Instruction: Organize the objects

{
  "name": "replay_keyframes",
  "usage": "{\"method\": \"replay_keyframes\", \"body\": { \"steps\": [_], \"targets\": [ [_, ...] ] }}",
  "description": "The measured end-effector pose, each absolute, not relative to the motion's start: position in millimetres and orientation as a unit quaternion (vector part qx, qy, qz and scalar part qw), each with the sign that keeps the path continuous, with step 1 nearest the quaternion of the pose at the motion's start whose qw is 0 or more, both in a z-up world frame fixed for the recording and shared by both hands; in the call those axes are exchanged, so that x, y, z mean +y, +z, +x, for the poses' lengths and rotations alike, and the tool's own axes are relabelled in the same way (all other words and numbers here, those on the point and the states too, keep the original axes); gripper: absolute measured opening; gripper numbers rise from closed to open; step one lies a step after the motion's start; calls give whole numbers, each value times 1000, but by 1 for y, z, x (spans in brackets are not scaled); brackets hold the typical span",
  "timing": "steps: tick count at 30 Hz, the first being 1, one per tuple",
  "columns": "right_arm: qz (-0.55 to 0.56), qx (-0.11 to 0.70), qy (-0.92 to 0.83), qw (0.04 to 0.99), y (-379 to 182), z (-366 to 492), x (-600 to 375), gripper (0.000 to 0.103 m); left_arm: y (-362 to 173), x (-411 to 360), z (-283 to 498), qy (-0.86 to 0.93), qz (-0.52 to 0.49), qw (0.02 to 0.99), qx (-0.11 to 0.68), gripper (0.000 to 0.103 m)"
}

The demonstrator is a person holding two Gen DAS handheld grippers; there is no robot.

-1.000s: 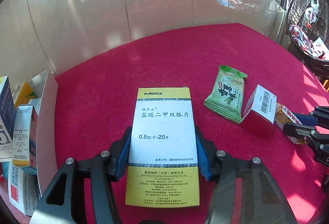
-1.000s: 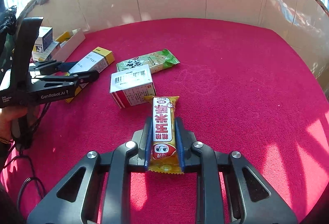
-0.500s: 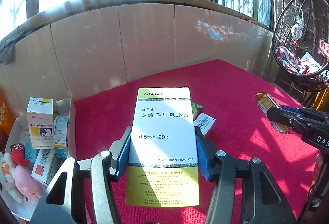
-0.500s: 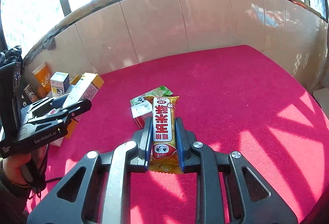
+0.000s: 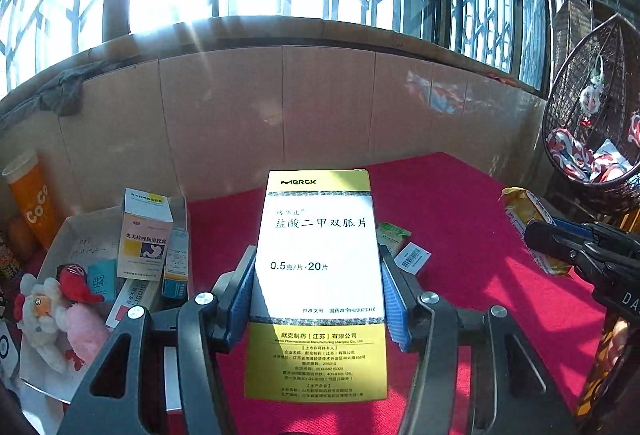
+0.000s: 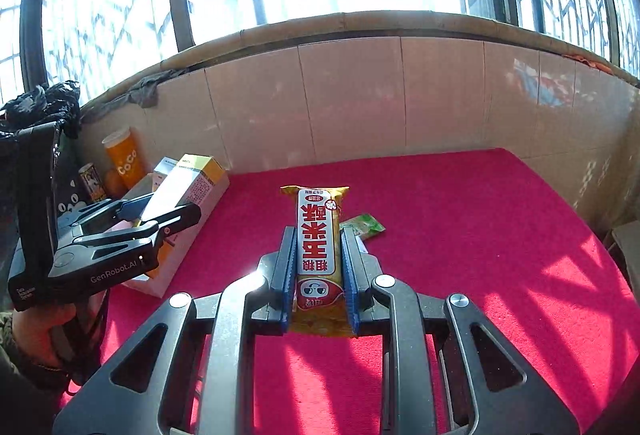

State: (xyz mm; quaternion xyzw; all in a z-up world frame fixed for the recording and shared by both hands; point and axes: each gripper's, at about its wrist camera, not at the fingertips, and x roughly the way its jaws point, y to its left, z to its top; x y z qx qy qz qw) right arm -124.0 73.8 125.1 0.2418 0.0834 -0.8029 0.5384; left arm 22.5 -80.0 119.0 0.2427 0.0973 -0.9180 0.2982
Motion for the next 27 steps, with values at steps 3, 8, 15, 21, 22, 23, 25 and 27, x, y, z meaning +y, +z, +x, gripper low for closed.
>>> {"method": "replay_keyframes", "body": {
  "steps": [3,8,15,21,22,23,25,27],
  "targets": [
    [235,89,-801,544,129,-115,69,19,122,-83,30,-918,234,303,103,56],
    [226,101,-795,554,135,-99,60,19,123,-90,48,-917,220,311,120,56],
    [214,117,-787,566,143,-77,48,19,126,-106,72,-914,202,318,151,56],
    [203,132,-779,579,150,-59,33,19,127,-117,89,-909,187,330,170,56],
    [200,132,-777,582,151,-56,31,19,127,-119,92,-909,185,332,172,56],
    [198,134,-776,584,152,-53,29,19,126,-121,95,-908,182,333,175,56],
    [194,138,-773,588,154,-48,24,19,127,-124,101,-907,178,338,179,56],
    [192,142,-769,593,155,-42,18,19,126,-126,106,-905,175,343,182,56]
  ]
}}
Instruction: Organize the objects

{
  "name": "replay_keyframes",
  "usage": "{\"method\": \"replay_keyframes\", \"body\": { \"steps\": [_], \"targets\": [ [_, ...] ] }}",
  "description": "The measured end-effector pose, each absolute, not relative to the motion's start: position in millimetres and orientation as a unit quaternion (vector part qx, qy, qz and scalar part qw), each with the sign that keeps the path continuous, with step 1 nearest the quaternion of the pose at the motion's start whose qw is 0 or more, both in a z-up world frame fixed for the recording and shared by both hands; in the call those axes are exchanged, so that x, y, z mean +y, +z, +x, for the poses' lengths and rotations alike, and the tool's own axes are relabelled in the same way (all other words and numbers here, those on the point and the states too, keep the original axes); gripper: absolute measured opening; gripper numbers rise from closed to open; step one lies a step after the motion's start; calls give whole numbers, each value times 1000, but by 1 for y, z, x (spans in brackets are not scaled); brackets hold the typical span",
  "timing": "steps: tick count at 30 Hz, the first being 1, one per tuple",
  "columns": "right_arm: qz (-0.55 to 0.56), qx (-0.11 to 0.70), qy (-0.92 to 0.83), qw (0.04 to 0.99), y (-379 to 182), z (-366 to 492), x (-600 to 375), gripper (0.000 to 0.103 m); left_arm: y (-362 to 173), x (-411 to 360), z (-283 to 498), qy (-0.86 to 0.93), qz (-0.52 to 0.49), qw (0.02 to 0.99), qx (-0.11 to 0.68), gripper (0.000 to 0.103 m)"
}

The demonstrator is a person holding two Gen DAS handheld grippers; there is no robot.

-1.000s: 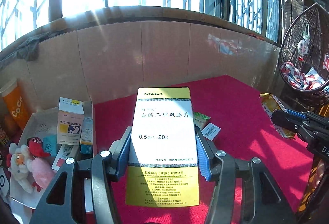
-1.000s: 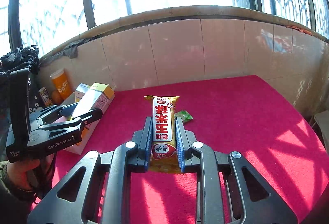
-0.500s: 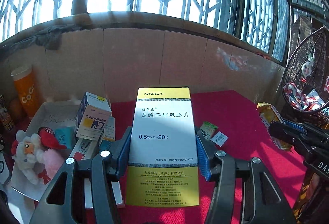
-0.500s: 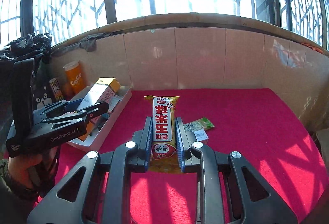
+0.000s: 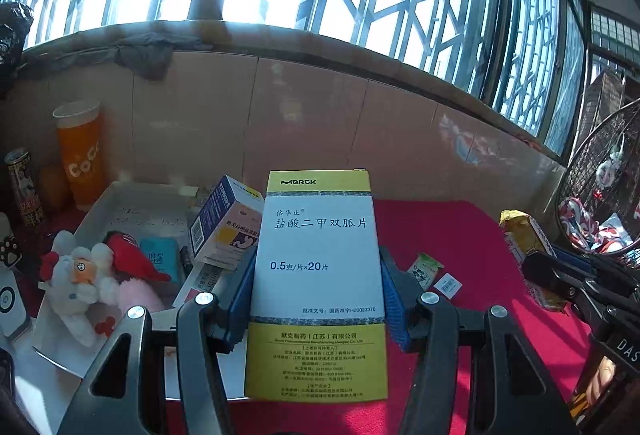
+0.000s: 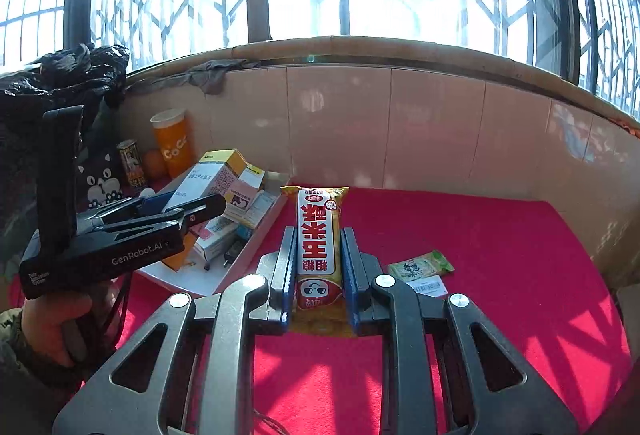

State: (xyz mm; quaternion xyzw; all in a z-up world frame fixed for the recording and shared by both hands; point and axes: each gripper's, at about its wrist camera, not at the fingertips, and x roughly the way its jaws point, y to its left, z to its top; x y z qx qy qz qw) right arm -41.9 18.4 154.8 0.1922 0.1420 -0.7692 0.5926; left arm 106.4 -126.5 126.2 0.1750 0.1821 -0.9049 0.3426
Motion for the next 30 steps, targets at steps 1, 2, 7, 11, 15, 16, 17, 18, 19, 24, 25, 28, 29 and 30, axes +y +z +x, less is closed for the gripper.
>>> {"method": "replay_keyframes", "body": {
  "steps": [1,2,7,11,15,16,17,18,19,24,25,28,29,30],
  "targets": [
    [191,144,-768,595,155,-39,16,19,126,-128,110,-904,174,346,184,56],
    [189,146,-765,598,156,-36,13,20,126,-130,113,-902,172,349,186,56],
    [179,156,-756,610,159,-19,-2,19,125,-140,129,-895,163,366,196,56],
    [172,163,-750,618,161,-6,-13,19,123,-148,141,-890,156,375,206,56],
    [169,168,-744,624,162,4,-22,19,120,-153,150,-887,152,380,214,56],
    [169,169,-743,625,162,6,-24,19,119,-154,152,-886,150,381,215,56],
    [168,170,-742,626,162,8,-25,19,119,-155,155,-885,149,383,216,56],
    [168,171,-741,627,162,10,-28,19,118,-157,157,-884,148,385,218,56],
    [168,172,-740,628,161,11,-30,19,117,-158,160,-883,147,387,220,56],
    [178,173,-733,634,160,17,-45,20,113,-167,174,-877,139,397,232,56],
    [179,174,-731,635,159,18,-48,19,113,-168,178,-876,138,399,234,56],
    [181,177,-728,637,158,23,-56,20,109,-173,186,-872,135,404,240,56],
    [182,177,-727,638,158,25,-59,20,107,-176,190,-871,134,407,243,56],
    [183,178,-726,639,157,27,-62,20,106,-178,193,-869,132,409,246,56]
  ]
}}
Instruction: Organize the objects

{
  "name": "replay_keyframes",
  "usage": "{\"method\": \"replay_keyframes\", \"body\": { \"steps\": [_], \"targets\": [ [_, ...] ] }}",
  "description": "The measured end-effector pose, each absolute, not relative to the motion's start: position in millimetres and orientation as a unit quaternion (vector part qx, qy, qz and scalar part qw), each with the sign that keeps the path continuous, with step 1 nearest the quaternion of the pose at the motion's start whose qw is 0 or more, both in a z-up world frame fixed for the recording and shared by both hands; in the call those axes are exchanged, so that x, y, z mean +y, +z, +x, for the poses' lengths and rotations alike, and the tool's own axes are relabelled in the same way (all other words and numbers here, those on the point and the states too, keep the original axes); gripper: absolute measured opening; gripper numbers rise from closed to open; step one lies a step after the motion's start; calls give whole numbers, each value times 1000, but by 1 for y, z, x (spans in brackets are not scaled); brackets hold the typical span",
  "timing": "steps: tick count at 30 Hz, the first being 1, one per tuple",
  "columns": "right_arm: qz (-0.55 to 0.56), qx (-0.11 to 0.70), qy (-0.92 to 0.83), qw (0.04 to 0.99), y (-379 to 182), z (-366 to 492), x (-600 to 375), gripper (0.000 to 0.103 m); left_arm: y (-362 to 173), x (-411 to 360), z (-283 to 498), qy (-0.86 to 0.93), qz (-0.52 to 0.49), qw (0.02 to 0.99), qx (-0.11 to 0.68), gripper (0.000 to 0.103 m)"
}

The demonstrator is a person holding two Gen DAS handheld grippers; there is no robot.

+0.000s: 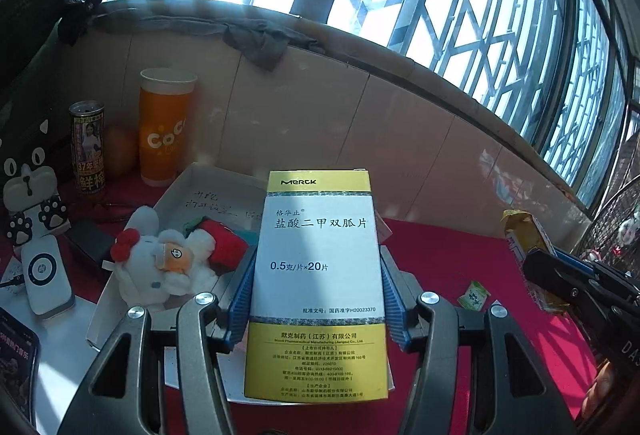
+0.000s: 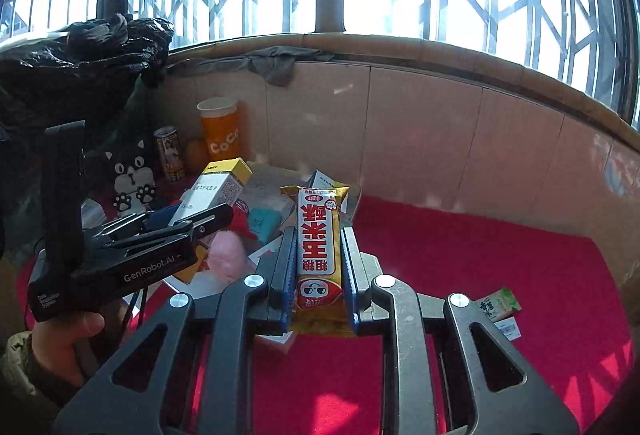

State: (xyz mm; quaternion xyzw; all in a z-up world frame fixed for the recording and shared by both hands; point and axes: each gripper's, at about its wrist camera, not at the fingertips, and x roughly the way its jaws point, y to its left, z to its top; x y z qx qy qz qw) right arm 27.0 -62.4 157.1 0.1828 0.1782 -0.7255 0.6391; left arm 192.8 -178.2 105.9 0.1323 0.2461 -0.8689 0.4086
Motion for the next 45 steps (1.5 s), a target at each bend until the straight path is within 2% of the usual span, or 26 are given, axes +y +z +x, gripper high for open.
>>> {"method": "replay_keyframes", "body": {
  "steps": [16,28,45],
  "targets": [
    [241,169,-700,650,140,31,-114,20,112,-223,234,-846,120,453,254,56],
    [284,168,-676,659,121,43,-162,20,112,-259,199,-834,190,484,185,56],
    [317,169,-675,645,91,48,-209,20,93,-298,173,-820,243,488,178,56]
  ]
}}
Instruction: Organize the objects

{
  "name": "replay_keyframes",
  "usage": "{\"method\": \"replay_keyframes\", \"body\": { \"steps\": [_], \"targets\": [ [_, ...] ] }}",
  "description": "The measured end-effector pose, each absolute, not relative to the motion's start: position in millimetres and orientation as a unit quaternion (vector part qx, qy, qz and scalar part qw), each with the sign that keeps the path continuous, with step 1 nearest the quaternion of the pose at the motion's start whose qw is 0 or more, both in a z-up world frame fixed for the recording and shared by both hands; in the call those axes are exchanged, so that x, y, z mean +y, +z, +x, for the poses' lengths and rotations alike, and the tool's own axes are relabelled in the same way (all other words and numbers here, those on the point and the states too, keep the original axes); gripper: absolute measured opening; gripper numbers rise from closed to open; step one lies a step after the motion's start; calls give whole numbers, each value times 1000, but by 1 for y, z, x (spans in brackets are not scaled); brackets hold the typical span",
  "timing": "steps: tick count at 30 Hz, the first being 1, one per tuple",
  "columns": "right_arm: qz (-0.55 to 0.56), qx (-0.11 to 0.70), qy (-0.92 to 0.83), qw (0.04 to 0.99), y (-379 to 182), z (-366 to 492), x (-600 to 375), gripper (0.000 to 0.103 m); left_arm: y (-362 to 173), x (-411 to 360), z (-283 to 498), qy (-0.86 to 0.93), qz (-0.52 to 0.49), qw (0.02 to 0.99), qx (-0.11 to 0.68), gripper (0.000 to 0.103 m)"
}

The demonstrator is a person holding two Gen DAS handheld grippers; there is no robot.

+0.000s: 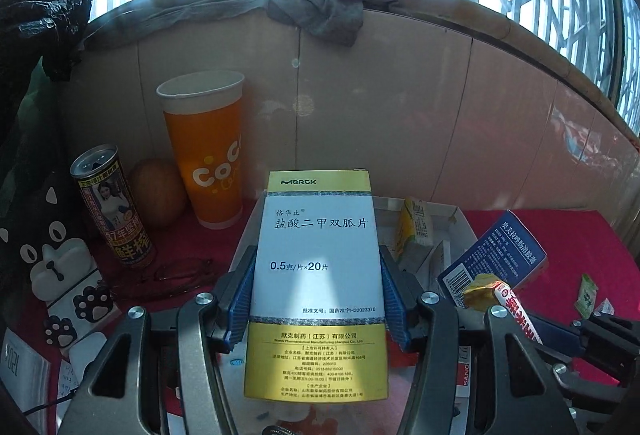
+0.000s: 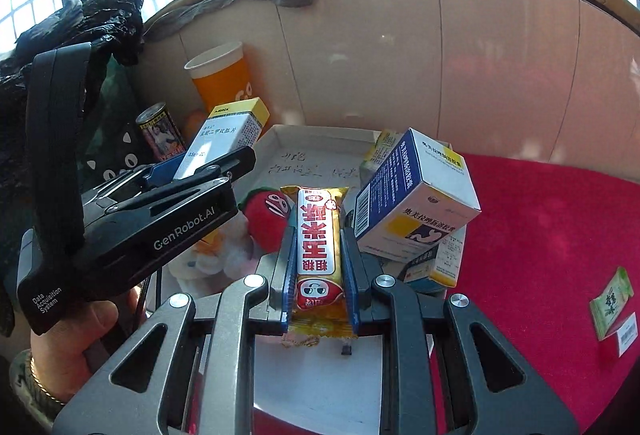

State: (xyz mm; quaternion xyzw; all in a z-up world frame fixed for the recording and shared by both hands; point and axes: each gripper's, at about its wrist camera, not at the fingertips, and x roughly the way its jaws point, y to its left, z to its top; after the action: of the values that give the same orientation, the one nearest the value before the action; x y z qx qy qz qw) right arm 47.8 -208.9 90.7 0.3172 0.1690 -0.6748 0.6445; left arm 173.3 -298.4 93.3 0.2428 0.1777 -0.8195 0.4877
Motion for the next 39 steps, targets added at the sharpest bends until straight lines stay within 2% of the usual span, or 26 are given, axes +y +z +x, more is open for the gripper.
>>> {"method": "replay_keyframes", "body": {
  "steps": [12,14,15,16,18,21,25,26,27,39],
  "targets": [
    [301,198,-689,629,81,60,-221,20,79,-307,159,-810,271,492,169,59],
    [299,209,-688,627,77,63,-221,22,79,-306,159,-803,273,503,162,82],
    [295,214,-692,623,76,65,-220,25,81,-304,161,-802,269,509,157,97],
    [291,216,-695,621,76,66,-218,27,82,-301,162,-802,264,513,153,103],
    [286,212,-698,622,77,67,-214,46,88,-295,166,-802,253,522,142,103],
    [279,205,-701,623,80,67,-205,67,95,-288,171,-798,243,534,140,103],
    [269,196,-703,628,85,67,-195,75,102,-285,180,-797,225,540,150,103],
    [269,190,-699,635,86,68,-192,85,103,-284,183,-797,221,541,153,103],
    [266,185,-700,636,87,67,-189,88,104,-283,184,-797,219,541,155,103],
    [256,98,-712,647,108,43,-135,90,121,-248,207,-797,166,554,172,103]
  ]
}}
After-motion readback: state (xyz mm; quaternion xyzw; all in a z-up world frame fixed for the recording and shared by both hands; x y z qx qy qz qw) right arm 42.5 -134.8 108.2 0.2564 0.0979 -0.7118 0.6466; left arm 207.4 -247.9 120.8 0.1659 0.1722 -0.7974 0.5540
